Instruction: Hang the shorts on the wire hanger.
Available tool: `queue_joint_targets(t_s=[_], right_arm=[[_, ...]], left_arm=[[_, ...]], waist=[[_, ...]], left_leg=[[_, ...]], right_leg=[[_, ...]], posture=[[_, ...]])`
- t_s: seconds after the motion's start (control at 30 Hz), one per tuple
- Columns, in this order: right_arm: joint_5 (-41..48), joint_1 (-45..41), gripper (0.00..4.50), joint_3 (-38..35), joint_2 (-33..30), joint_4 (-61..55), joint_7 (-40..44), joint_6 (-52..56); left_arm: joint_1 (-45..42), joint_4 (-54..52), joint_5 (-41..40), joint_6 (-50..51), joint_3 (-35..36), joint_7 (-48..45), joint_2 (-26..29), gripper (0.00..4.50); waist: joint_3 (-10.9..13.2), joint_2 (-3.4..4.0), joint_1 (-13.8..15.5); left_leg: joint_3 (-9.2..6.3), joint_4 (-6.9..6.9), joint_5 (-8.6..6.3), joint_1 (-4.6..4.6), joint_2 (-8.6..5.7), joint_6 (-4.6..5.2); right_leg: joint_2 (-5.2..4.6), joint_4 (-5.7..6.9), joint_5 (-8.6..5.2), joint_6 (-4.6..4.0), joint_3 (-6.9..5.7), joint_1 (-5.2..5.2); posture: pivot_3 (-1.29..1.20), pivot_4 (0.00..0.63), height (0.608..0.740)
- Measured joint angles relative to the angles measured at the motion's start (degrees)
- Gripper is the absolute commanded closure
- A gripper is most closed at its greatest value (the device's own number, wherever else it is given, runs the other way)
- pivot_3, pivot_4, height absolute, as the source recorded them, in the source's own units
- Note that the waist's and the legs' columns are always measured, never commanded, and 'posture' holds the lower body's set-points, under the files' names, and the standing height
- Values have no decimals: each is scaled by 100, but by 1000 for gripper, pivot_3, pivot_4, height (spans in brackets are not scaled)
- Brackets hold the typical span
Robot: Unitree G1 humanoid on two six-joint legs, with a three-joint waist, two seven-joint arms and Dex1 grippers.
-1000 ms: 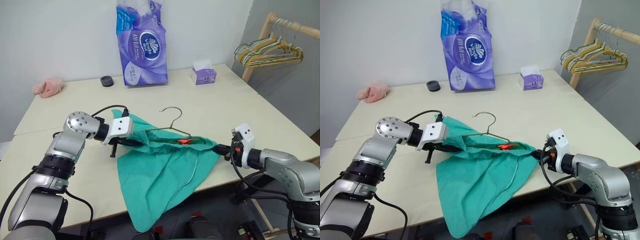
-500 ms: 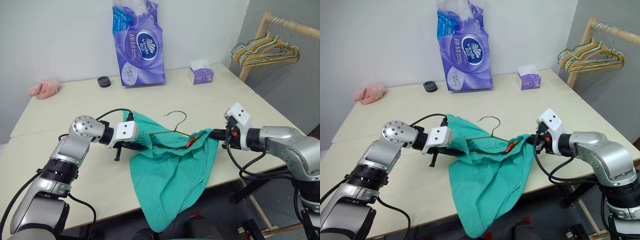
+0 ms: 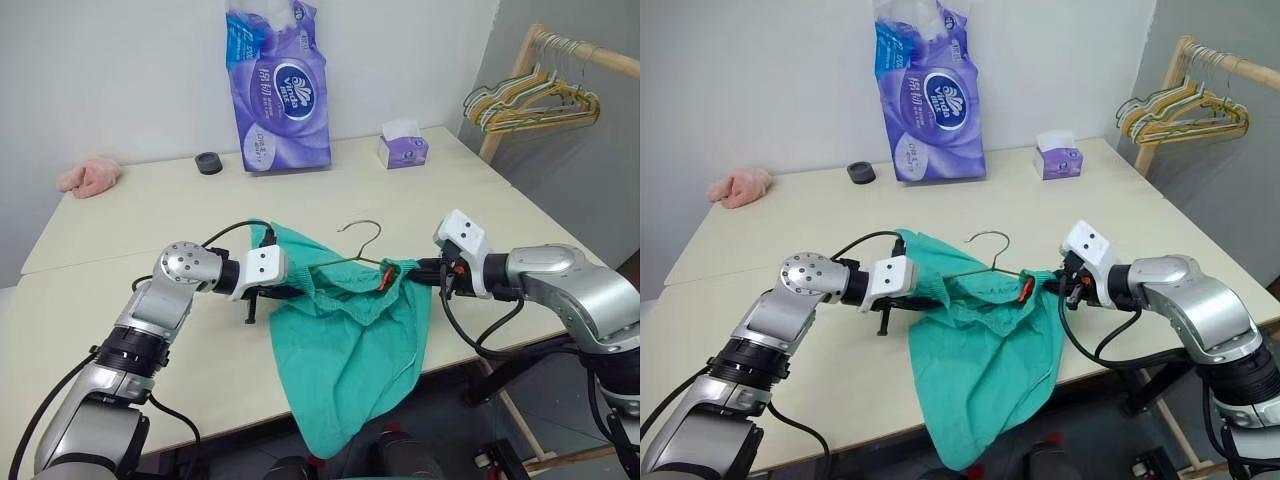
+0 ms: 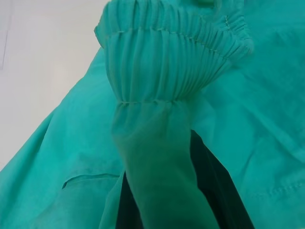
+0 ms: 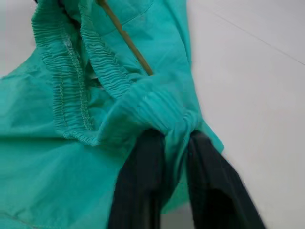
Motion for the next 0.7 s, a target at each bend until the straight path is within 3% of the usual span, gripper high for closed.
queue_joint_targets(t_s=[0.3,0.7], right_arm=[[-716,930,11,52,-1321,-529,482,-965],[-1492,1035,0,192,-703,581,220,-1633]], left_arm=[[82,-30,-1,-67,-15,96,-218,4490],[104,-53,4,-100,-134,-28,-221,4490]], waist=[[-6,0,-3],[-26,5,-20]], left_leg=[[3,1,0,0,0,0],[6,1,0,2,0,0]], right_leg=[[-1,-5,-1,1,-1,3],[-1,-5,0,1,1,6]], posture=[[-241,7,740],[-238,6,740]])
